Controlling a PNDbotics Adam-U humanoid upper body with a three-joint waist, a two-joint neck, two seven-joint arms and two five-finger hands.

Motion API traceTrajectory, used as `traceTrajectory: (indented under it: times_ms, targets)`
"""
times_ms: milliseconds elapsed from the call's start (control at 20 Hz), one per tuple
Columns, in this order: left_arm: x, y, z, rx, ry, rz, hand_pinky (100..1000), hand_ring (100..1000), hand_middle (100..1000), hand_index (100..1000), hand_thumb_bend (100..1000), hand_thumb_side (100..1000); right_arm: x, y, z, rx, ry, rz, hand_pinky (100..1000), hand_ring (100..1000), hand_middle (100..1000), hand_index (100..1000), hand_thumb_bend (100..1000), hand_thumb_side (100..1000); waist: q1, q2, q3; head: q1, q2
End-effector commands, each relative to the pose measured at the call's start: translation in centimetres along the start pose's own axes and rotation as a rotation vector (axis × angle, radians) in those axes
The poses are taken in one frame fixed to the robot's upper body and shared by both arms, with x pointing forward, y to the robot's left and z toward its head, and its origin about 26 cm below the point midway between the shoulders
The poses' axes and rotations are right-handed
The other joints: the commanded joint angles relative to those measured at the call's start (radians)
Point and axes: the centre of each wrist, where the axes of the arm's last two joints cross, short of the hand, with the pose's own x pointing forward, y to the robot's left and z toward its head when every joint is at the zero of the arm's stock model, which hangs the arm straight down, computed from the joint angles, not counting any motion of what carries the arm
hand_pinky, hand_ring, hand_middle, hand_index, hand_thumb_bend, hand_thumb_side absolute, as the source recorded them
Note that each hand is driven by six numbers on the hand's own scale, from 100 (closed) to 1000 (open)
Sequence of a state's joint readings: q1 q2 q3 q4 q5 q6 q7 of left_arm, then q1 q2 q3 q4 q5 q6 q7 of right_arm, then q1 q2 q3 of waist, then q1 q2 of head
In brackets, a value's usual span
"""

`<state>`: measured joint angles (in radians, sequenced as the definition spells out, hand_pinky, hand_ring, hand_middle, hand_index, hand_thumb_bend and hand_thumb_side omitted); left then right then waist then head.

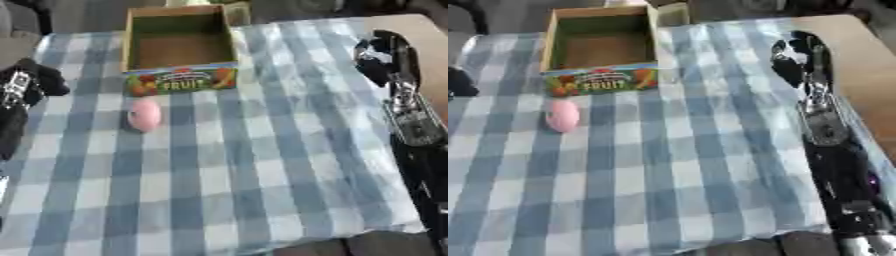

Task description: Pick up objects on the table and place them in the box.

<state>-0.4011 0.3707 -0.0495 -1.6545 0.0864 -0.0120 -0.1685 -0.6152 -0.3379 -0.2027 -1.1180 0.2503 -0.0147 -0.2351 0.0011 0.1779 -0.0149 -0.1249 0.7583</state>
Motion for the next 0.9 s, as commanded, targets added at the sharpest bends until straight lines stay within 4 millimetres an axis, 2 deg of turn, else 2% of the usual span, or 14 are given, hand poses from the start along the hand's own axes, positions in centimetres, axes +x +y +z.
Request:
traceTrajectory:
  times_ms: [50,200,350,450,650,900]
  targets:
    - [1.2,1.2,-1.0,-0.071,-0.042,-0.124,713,593,566,727,100,686,0.9,-0.6,-0.6,-0.007,-0.034,0.003,486,831,707,822,100,295,0.001,-0.020,-0.004,0.004,-0.005]
    - [2.0,1.7,-2.0,-0.170,-0.070,-0.237,713,601,578,747,132,606,0.9,-0.5,-0.5,-0.003,-0.034,0.004,486,832,707,822,100,295,0.003,-0.021,-0.007,0.005,-0.003]
    - [2.5,2.0,-2.9,-0.272,-0.086,-0.364,715,613,597,768,216,476,0.9,-0.4,-0.5,0.001,-0.033,0.005,486,832,707,822,100,295,0.004,-0.022,-0.011,0.005,-0.001]
    - [2.8,2.1,-3.7,-0.347,-0.086,-0.458,713,617,602,776,260,423,0.9,-0.4,-0.4,0.005,-0.032,0.006,486,833,708,822,100,295,0.005,-0.023,-0.014,0.006,-0.001]
    - [2.9,2.2,-5.0,-0.430,-0.072,-0.617,709,626,609,785,333,357,0.8,-0.2,-0.4,0.011,-0.032,0.007,487,833,708,821,100,295,0.006,-0.026,-0.019,0.007,0.001]
    - [1.9,1.4,-6.1,-0.479,-0.039,-0.755,709,638,620,790,388,349,0.8,-0.1,-0.3,0.014,-0.031,0.009,487,833,708,821,100,296,0.007,-0.027,-0.025,0.006,0.003]
